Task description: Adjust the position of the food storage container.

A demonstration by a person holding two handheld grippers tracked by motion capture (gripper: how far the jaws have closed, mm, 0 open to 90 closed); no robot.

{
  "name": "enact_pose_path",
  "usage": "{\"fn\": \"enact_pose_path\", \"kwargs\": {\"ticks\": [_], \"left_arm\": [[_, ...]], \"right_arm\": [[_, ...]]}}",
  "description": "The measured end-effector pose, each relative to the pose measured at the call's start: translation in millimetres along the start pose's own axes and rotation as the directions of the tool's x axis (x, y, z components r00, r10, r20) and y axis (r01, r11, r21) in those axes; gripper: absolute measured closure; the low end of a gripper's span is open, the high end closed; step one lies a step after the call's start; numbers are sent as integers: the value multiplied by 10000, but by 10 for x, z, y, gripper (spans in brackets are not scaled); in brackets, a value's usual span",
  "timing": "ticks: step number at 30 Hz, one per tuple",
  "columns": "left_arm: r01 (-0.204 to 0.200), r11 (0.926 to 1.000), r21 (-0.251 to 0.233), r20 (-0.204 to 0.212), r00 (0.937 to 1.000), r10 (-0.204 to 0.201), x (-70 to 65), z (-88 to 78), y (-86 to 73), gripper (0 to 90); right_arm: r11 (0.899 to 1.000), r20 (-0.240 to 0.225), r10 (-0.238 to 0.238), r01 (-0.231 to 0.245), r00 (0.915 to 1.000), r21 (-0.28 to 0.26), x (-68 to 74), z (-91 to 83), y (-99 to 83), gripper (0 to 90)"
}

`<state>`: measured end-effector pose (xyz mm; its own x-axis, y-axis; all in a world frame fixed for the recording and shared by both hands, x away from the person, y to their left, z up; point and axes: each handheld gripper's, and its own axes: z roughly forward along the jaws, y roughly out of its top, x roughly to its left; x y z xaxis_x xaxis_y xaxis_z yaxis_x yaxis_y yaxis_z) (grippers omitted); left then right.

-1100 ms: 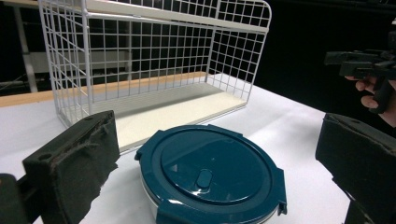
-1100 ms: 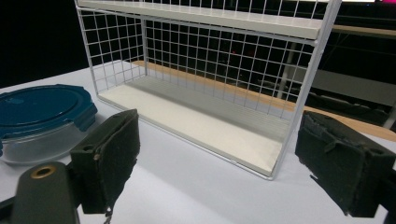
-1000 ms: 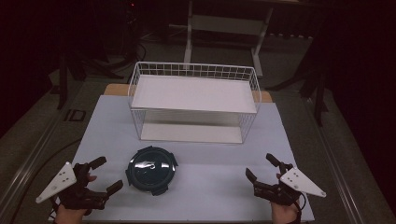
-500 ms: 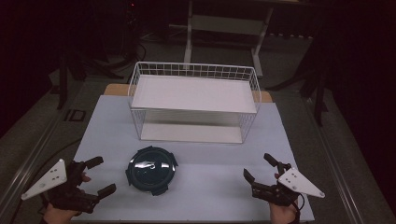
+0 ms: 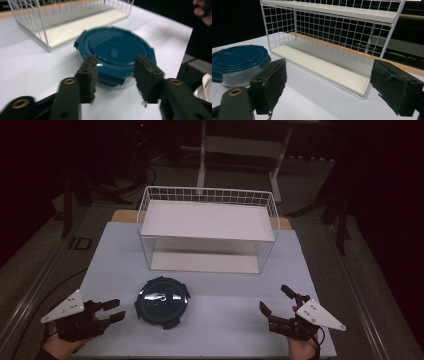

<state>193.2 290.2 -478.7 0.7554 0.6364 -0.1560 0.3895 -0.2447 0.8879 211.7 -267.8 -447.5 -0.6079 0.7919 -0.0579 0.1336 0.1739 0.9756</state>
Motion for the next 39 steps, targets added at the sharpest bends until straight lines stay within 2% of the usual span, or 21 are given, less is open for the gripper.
{"fn": "enact_pose_path", "kwargs": {"ticks": [3, 4, 5, 6, 7, 8, 9, 10, 11, 16, 19, 21, 30, 33, 37, 39], "left_arm": [[-28, 9981, 619, -93, 10000, 34, 0, 78, -29, 666], [-33, 9960, 891, -271, 9996, 58, -1, 107, -32, 692], [-37, 9943, 1064, -283, 9996, 67, 6, 130, -40, 755], [-62, 9924, 1231, -289, 9995, 99, 14, 151, -51, 755], [-61, 9885, 1511, -487, 9987, 136, 27, 177, -64, 785], [41, 9830, 1835, -536, 9985, 58, 66, 223, -104, 852], [41, 9830, 1835, -536, 9985, 58, 66, 223, -104, 888], [134, 9793, 2020, -644, 9979, -4, 82, 248, -124, 892], [153, 9768, 2135, -535, 9986, -39, 96, 266, -140, 892], [220, 9735, 2277, -552, 9984, -97, 94, 334, -128, 897], [300, 9755, 2181, -438, 9988, -209, 106, 351, -101, 897], [202, 9741, 2251, -498, 9987, -92, 103, 366, -86, 898], [99, 9700, 2428, -269, 9996, -35, 106, 457, -73, 898], [115, 9670, 2544, -364, 9993, -23, 120, 476, -69, 898], [172, 9671, 2539, -426, 9991, -66, 144, 526, -39, 898], [85, 9654, 2607, -411, 9992, 23, 148, 561, -13, 898]], "right_arm": [[10000, -15, -12, 12, 10000, 3, 3, -3, -3, 135], [10000, -19, 11, -11, 10000, -4, 2, -3, -2, 135], [10000, -23, 48, -48, 10000, -18, 2, -3, -2, 135], [10000, -23, 48, -48, 10000, -18, 2, -3, -2, 135], [10000, -32, 32, -32, 10000, -12, 2, -3, -3, 135], [10000, -43, 20, -20, 10000, -4, 3, -2, -5, 135], [10000, -54, 19, -19, 10000, -3, 3, -2, -6, 135], [10000, -60, 23, -23, 10000, -7, 2, -2, -7, 135], [10000, -60, 23, -23, 10000, -7, 2, -2, -7, 135], [9999, -93, 117, -117, 9999, 33, -8, 3, -16, 135], [9999, -99, 108, -108, 9999, 52, -6, 2, -18, 135], [9999, -124, 98, -97, 9999, 47, -3, -3, -18, 135], [9999, -116, 125, -124, 9999, 78, -4, -12, -25, 135], [9999, -93, 140, -139, 9999, 93, -6, -21, -31, 135], [9999, -67, 144, -144, 9999, 83, -3, -30, -33, 135], [9999, -69, 120, -120, 9999, 83, 1, -30, -31, 135]]}}
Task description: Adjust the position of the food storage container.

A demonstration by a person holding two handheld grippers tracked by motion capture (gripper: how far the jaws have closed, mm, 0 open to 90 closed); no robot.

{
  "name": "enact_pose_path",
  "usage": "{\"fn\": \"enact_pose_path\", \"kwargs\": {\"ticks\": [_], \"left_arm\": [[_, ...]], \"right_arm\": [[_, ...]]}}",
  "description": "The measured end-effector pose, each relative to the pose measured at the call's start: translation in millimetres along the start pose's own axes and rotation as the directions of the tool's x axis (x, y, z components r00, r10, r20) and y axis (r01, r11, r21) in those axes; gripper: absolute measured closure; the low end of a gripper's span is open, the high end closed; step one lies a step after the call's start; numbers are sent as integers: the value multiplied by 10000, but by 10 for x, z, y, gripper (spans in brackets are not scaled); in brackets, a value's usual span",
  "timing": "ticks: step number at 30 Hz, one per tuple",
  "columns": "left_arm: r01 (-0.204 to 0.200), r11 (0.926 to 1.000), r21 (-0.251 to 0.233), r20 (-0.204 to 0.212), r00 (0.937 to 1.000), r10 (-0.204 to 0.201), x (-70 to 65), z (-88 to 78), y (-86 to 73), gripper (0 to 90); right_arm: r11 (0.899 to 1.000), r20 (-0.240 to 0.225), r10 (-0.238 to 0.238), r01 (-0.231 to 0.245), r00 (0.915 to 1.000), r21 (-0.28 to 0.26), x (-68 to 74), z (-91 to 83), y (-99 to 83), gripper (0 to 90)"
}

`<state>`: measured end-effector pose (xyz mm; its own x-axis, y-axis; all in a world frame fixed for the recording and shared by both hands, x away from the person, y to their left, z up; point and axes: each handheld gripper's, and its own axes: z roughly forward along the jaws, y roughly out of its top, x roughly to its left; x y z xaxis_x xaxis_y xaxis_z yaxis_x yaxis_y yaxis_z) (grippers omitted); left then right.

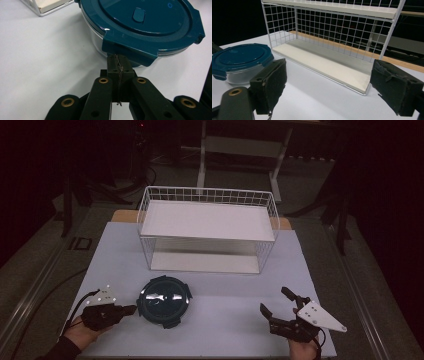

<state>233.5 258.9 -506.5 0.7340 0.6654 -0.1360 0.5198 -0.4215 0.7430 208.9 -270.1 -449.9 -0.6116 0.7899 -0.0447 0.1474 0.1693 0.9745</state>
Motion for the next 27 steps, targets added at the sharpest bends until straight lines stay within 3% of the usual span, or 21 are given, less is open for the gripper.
{"fn": "enact_pose_path", "kwargs": {"ticks": [9, 15, 19, 27], "left_arm": [[-310, 9994, 128, 48, 9995, 309, -31, 180, 188, 899], [-302, 9995, 101, 190, 9994, 300, -29, 284, 296, 899], [-340, 9994, -20, 208, 9992, 340, -28, 249, 344, 898], [-381, 9991, 199, 56, 9993, 380, -59, 275, 371, 898]], "right_arm": [[10000, -42, 2, -2, 10000, 62, 6, 6, -8, 135], [10000, -86, 0, 0, 10000, 83, 10, 9, -10, 135], [9999, -85, 55, -54, 9999, 85, -4, 5, -13, 135], [9998, -184, 0, 4, 9998, 222, 17, 33, -24, 135]]}}
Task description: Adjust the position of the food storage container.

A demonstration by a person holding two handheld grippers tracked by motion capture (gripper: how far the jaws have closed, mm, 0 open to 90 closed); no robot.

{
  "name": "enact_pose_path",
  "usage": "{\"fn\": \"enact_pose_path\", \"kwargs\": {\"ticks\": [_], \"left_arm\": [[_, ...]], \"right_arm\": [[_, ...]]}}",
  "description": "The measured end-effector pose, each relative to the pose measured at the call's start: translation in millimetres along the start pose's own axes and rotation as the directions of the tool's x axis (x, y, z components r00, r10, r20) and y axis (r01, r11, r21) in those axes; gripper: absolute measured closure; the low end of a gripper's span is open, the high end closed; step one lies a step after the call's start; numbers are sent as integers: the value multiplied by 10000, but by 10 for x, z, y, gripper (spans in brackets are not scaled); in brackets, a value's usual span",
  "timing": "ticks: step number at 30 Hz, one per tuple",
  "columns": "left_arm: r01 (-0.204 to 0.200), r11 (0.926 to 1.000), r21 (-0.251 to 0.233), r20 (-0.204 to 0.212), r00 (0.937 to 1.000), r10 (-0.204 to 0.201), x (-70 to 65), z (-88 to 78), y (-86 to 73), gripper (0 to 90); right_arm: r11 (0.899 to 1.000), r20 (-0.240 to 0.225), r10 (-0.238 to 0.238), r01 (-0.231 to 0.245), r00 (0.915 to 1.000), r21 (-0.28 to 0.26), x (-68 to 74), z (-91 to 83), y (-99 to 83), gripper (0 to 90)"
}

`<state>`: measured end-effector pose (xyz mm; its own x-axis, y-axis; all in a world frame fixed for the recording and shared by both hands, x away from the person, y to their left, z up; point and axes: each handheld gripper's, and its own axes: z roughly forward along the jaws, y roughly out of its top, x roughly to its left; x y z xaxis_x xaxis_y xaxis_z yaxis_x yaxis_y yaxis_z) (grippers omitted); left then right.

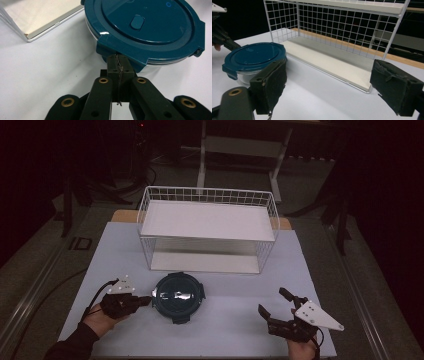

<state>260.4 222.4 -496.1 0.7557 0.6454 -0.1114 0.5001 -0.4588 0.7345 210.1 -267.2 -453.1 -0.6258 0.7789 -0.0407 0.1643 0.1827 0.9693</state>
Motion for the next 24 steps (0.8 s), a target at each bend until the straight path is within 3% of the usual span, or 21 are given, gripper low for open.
{"fn": "enact_pose_path", "kwargs": {"ticks": [6, 11, 17, 24], "left_arm": [[-53, 10000, 23, 256, 9997, 52, -45, 125, 108, 899], [-395, 9992, 116, 540, 9978, 388, -128, 267, 236, 898], [-198, 9998, 12, 638, 9978, 197, -112, 400, 343, 899], [-289, 9996, 70, 675, 9973, 284, -149, 506, 443, 899]], "right_arm": [[10000, -48, -23, 23, 10000, 57, 20, 18, -2, 135], [10000, -75, -12, 12, 10000, 54, 18, 15, -2, 135], [10000, -79, -23, 23, 10000, 9, 13, 5, -2, 135], [10000, -107, -2, 3, 9999, 27, 17, 11, -3, 135]]}}
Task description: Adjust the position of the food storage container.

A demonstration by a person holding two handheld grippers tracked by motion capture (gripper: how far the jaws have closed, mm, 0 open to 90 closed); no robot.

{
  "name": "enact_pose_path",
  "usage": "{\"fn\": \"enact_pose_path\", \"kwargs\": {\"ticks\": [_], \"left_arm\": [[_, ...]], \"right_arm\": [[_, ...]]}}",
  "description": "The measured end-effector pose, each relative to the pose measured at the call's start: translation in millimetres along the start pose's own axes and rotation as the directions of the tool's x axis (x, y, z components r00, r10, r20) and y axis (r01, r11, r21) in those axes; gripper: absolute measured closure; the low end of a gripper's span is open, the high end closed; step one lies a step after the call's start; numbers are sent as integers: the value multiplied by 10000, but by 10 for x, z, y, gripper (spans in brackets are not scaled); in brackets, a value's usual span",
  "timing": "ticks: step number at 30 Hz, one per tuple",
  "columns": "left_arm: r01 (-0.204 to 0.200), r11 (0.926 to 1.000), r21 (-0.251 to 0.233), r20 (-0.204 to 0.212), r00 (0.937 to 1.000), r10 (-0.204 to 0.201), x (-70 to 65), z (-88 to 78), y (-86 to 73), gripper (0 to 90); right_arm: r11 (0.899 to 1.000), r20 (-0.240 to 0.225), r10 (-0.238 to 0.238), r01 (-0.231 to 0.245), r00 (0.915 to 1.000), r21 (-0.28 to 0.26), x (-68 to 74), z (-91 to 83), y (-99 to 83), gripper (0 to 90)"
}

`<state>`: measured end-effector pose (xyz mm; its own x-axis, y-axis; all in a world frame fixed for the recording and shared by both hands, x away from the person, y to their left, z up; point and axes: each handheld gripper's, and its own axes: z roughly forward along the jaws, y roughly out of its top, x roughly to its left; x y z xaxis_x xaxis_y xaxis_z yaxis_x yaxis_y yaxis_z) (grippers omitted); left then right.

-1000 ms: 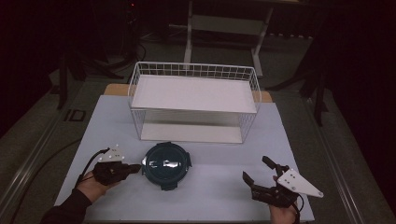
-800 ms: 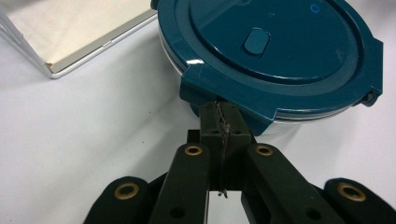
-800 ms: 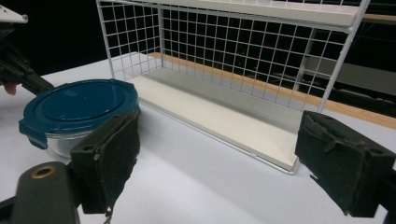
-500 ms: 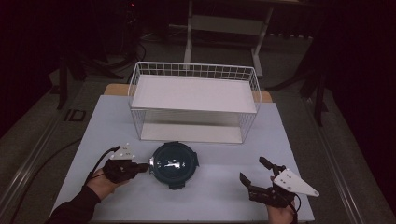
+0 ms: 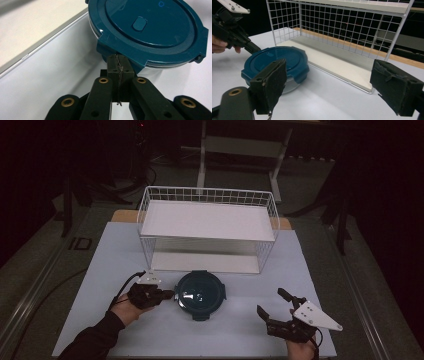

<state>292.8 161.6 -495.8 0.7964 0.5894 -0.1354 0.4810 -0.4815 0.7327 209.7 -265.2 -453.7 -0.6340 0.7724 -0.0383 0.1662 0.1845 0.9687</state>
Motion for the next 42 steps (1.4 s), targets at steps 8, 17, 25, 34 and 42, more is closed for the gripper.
{"fn": "enact_pose_path", "kwargs": {"ticks": [8, 17, 25, 34, 42], "left_arm": [[-177, 9998, 36, 297, 9994, 176, -76, 110, 86, 899], [-196, 9997, -147, 439, 9988, 203, -147, 254, 176, 899], [-507, 9987, -16, 465, 9976, 507, -226, 373, 295, 899], [-441, 9989, -149, 518, 9977, 448, -213, 417, 309, 898], [-218, 9980, -598, 763, 9967, 263, -201, 218, 217, 672]], "right_arm": [[10000, -47, -1, 1, 10000, 22, 6, 4, 2, 135], [10000, -19, -46, 46, 10000, 58, 13, 16, -3, 135], [10000, -38, 8, -8, 10000, 20, 6, 0, -2, 135], [10000, -63, -1, 1, 10000, 53, 8, 3, -3, 135], [10000, -26, -3, 3, 10000, 25, 10, -3, -2, 135]]}}
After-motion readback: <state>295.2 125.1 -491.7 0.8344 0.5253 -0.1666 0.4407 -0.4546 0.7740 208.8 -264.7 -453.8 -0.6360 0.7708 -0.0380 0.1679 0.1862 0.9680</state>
